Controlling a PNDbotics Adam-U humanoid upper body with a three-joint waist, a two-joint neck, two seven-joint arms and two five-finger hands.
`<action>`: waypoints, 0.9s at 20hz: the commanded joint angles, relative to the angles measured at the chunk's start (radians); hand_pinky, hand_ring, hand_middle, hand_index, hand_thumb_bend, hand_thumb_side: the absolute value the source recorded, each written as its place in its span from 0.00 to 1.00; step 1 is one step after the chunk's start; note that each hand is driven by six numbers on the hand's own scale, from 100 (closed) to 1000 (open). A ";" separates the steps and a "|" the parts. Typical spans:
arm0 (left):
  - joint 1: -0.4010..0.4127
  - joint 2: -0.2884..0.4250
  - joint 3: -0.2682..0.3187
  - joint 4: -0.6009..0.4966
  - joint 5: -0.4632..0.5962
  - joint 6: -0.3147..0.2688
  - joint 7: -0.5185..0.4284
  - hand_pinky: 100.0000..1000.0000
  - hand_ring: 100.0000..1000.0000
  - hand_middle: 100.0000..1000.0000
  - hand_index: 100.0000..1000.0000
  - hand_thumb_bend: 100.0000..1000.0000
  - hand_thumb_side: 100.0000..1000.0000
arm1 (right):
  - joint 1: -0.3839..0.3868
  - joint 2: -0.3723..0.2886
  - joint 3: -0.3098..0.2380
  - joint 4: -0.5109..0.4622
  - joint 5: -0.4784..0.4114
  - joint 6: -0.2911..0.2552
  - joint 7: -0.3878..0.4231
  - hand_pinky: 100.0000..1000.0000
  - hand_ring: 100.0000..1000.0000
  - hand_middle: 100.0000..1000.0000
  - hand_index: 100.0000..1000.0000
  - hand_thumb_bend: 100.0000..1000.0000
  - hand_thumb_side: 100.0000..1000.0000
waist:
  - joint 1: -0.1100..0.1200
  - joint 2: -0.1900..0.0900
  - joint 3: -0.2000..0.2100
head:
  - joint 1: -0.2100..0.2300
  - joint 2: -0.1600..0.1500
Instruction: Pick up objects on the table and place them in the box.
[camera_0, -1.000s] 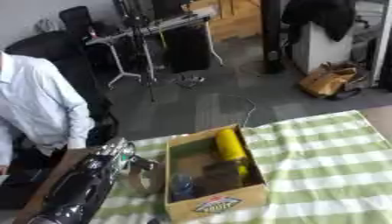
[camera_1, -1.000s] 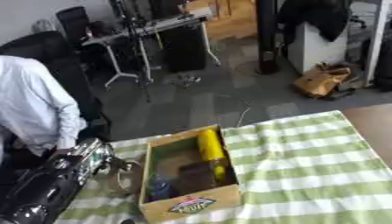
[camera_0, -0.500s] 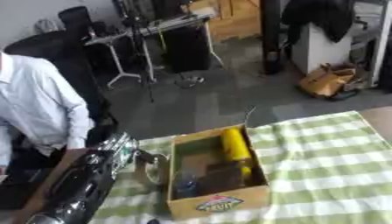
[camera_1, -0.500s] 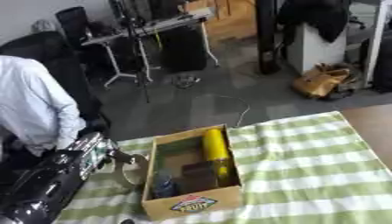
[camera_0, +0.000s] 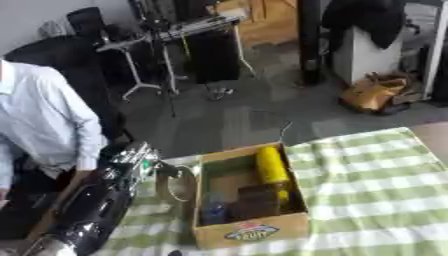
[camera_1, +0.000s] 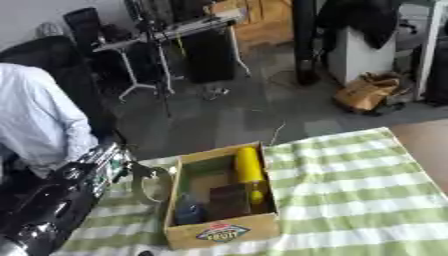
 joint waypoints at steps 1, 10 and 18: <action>-0.033 0.049 0.001 0.010 -0.084 0.134 -0.148 0.27 0.14 0.02 0.32 0.00 0.86 | -0.005 -0.025 -0.006 -0.016 -0.008 -0.005 0.001 0.72 0.99 0.87 0.87 0.00 1.00 | -0.006 -0.019 0.002 | 0.005 0.012; -0.075 0.071 0.040 0.031 -0.200 0.110 -0.148 0.26 0.14 0.02 0.32 0.00 0.86 | -0.001 -0.037 -0.007 -0.016 -0.016 -0.006 0.002 0.73 0.99 0.87 0.87 0.00 1.00 | 0.002 -0.030 0.011 | 0.001 0.014; -0.121 0.097 0.042 -0.045 -0.138 0.079 -0.148 0.20 0.14 0.02 0.31 0.00 0.86 | 0.003 -0.042 -0.010 -0.016 -0.020 -0.010 0.003 0.73 0.99 0.87 0.86 0.00 1.00 | 0.000 -0.036 0.014 | -0.007 0.021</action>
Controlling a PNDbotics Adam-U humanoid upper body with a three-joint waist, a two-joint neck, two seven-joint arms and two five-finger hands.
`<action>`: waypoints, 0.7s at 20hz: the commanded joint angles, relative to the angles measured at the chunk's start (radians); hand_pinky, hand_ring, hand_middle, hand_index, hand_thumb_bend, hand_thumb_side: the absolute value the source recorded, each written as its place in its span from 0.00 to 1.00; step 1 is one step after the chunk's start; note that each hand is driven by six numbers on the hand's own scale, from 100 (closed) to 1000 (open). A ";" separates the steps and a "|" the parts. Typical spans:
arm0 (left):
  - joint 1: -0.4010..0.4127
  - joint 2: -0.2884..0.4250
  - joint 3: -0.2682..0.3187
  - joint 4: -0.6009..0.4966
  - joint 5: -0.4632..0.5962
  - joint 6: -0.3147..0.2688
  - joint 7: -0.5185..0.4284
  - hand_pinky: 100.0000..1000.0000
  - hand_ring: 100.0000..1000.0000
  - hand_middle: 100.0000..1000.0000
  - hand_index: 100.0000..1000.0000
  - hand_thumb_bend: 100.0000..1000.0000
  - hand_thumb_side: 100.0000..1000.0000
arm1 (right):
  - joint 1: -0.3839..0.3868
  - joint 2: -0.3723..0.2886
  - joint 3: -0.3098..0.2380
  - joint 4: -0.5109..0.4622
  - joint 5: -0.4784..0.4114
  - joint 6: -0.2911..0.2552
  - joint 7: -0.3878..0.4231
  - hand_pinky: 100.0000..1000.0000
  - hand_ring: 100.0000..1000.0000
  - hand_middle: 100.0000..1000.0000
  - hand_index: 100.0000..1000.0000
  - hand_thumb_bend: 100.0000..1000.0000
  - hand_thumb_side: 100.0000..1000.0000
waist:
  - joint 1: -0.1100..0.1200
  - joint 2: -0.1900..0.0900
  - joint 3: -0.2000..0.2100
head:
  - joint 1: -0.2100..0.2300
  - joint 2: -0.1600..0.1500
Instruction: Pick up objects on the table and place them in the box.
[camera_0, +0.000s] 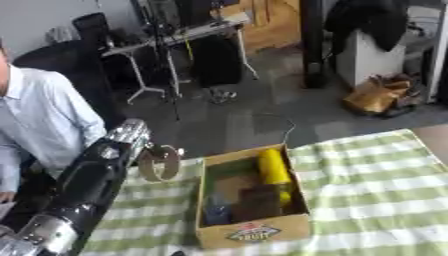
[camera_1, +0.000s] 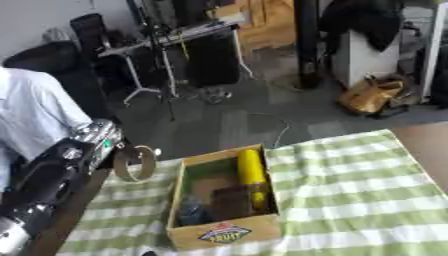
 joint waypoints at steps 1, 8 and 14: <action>-0.041 0.053 0.002 -0.058 0.048 0.106 -0.119 0.19 0.14 0.02 0.31 0.00 0.86 | -0.002 -0.025 -0.010 -0.016 -0.007 -0.007 -0.001 0.73 0.99 0.87 0.86 0.00 1.00 | -0.011 -0.020 0.004 | -0.003 0.013; -0.053 0.052 -0.034 -0.135 0.145 0.090 -0.119 0.18 0.14 0.02 0.31 0.00 0.87 | -0.001 -0.026 -0.009 -0.016 -0.013 -0.007 0.002 0.73 0.99 0.87 0.86 0.00 1.00 | -0.015 -0.025 0.006 | 0.002 0.013; -0.065 0.035 -0.062 -0.180 0.200 0.079 -0.119 0.17 0.14 0.02 0.31 0.00 0.87 | -0.003 -0.028 -0.008 -0.016 -0.021 -0.010 0.006 0.73 0.99 0.87 0.86 0.00 1.00 | -0.017 -0.028 0.000 | 0.006 0.013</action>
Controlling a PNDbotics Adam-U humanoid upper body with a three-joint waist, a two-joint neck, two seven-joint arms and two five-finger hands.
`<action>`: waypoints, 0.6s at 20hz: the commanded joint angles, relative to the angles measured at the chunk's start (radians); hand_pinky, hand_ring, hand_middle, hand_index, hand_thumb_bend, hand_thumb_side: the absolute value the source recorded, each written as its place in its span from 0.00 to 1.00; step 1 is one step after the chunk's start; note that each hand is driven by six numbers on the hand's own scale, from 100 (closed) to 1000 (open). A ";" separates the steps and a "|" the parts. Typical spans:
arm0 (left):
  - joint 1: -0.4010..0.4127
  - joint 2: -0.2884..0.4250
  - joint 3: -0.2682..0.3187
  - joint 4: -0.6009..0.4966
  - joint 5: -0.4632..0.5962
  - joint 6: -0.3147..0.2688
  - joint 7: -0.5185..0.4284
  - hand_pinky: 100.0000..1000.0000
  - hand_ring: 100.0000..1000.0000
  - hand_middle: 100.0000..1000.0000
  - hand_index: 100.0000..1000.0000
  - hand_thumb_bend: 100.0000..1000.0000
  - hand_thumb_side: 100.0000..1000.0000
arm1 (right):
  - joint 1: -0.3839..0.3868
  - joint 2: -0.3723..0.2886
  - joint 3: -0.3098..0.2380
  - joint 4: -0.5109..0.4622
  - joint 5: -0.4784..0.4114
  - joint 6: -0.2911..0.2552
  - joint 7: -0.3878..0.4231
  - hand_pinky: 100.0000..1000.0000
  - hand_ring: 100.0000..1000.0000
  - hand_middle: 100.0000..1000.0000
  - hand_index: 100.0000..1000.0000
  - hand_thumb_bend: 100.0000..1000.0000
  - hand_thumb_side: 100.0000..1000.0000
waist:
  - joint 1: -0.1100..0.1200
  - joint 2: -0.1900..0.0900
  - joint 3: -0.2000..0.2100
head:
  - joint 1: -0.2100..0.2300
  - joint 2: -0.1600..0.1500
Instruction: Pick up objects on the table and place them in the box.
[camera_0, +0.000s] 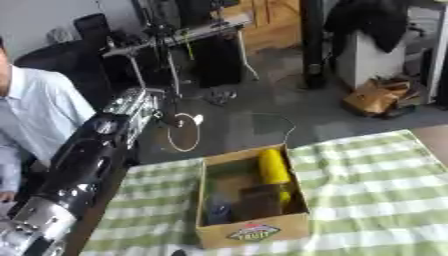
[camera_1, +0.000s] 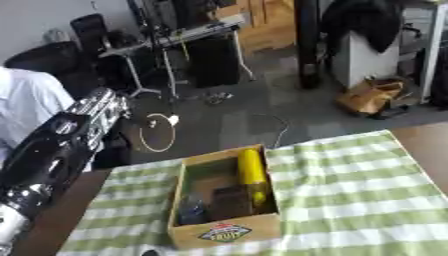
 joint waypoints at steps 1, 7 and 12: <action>-0.033 0.026 -0.012 -0.036 0.025 0.096 -0.101 0.16 0.14 0.02 0.31 0.00 0.87 | -0.006 -0.028 -0.008 -0.016 -0.014 -0.007 0.003 0.73 0.99 0.87 0.86 0.00 1.00 | -0.013 -0.018 0.000 | 0.005 0.005; -0.040 -0.011 -0.037 -0.053 0.052 0.098 -0.101 0.17 0.14 0.02 0.31 0.00 0.87 | -0.015 -0.029 -0.002 -0.016 -0.022 -0.011 0.011 0.73 0.99 0.87 0.86 0.00 1.00 | -0.012 -0.015 -0.013 | 0.011 0.002; -0.034 -0.055 -0.050 -0.029 0.037 0.106 -0.101 0.19 0.14 0.02 0.31 0.00 0.87 | -0.028 -0.028 0.003 -0.016 -0.027 -0.012 0.018 0.73 0.99 0.87 0.86 0.00 1.00 | -0.009 -0.006 -0.023 | 0.020 -0.007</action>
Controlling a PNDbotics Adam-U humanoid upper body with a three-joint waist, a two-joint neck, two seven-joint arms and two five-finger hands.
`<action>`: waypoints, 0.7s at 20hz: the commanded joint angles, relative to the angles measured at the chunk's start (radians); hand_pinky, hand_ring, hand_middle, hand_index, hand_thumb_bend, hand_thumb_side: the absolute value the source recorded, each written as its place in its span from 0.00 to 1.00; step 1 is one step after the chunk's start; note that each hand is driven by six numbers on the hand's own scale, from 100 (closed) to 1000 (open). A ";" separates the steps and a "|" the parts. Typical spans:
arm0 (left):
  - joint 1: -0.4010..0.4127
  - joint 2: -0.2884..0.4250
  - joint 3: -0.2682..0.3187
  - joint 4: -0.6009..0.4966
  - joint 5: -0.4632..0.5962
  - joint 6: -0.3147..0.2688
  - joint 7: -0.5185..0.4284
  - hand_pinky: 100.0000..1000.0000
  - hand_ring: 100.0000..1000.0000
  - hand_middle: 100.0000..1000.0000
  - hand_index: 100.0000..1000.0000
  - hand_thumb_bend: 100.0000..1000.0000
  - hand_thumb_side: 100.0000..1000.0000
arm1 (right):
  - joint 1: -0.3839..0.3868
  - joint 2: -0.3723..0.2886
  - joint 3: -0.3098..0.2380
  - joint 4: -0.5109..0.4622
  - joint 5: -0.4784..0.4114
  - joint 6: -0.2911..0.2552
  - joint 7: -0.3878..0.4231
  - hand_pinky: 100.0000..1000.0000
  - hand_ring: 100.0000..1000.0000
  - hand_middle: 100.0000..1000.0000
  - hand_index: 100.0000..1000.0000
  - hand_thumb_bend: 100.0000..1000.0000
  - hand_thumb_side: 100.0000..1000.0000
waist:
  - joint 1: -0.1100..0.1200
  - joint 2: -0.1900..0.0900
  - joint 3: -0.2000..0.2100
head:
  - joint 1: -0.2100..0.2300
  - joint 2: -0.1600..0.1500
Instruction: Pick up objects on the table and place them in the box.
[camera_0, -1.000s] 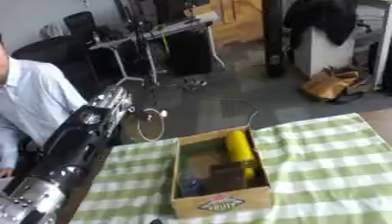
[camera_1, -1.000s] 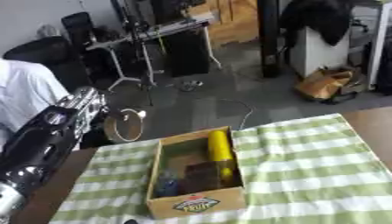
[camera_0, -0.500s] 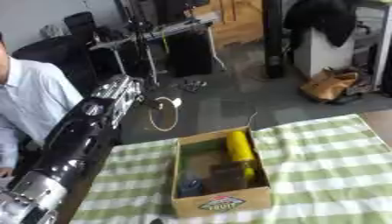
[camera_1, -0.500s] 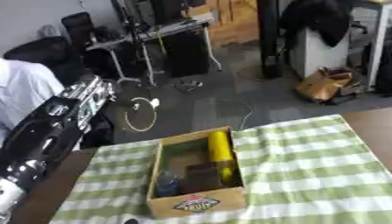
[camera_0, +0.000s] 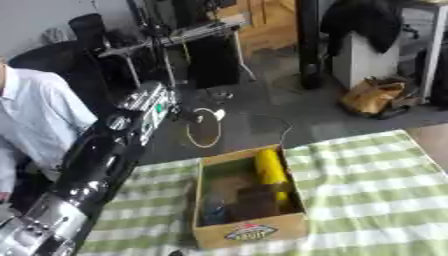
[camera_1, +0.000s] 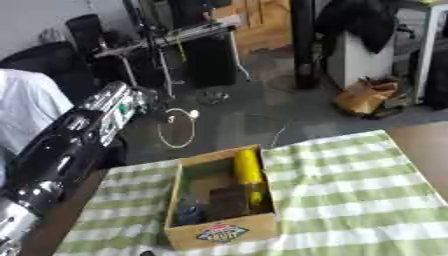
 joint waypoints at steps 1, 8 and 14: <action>-0.020 -0.003 -0.006 0.009 -0.015 0.108 -0.100 0.19 0.14 0.02 0.31 0.00 0.87 | -0.016 -0.027 0.003 -0.016 -0.010 -0.005 0.005 0.73 0.99 0.87 0.86 0.00 1.00 | -0.009 -0.008 -0.004 | 0.010 -0.009; -0.002 -0.042 -0.008 0.069 -0.084 0.104 -0.100 0.24 0.14 0.02 0.32 0.00 0.87 | -0.024 -0.025 0.006 -0.016 -0.015 -0.009 0.009 0.72 0.99 0.87 0.86 0.00 1.00 | -0.006 0.001 -0.017 | 0.021 -0.009; 0.006 -0.061 0.000 0.099 -0.164 0.087 -0.100 0.26 0.14 0.02 0.32 0.00 0.87 | -0.028 -0.025 0.007 -0.016 -0.019 -0.013 0.013 0.73 0.99 0.87 0.86 0.00 1.00 | -0.007 0.005 -0.022 | 0.026 -0.011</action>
